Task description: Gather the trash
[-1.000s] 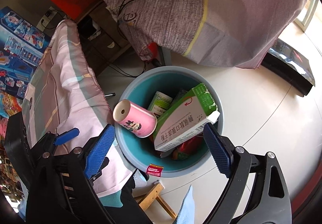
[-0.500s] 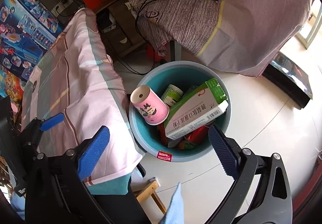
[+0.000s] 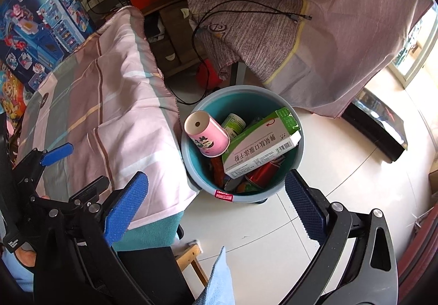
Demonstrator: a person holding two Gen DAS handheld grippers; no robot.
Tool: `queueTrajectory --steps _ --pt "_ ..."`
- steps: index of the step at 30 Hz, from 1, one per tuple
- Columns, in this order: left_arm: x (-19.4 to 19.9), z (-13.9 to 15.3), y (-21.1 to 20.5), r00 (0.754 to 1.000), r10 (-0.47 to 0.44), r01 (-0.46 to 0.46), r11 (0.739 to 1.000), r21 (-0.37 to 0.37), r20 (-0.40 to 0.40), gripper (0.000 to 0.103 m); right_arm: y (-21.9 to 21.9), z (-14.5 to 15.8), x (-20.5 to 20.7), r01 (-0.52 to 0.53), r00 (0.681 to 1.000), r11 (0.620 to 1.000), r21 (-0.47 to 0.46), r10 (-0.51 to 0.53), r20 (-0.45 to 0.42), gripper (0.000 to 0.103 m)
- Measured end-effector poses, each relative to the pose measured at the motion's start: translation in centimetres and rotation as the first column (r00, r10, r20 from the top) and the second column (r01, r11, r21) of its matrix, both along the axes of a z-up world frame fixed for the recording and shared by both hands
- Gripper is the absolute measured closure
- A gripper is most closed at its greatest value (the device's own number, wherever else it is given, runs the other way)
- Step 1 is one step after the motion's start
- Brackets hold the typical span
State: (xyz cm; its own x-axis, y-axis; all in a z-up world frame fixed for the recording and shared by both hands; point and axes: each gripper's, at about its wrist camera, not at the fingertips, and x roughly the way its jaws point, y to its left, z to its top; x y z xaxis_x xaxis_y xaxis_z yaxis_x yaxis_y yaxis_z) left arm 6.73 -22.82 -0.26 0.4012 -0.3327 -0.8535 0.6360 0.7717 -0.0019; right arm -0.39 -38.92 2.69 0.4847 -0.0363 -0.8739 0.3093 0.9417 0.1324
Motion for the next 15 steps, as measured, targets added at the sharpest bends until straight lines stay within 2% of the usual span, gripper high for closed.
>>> queueTrajectory --steps 15 --pt "-2.5 1.3 4.8 0.997 0.075 -0.074 0.997 -0.032 0.03 0.004 3.4 0.2 -2.9 -0.032 0.999 0.994 -0.103 0.032 -0.002 0.007"
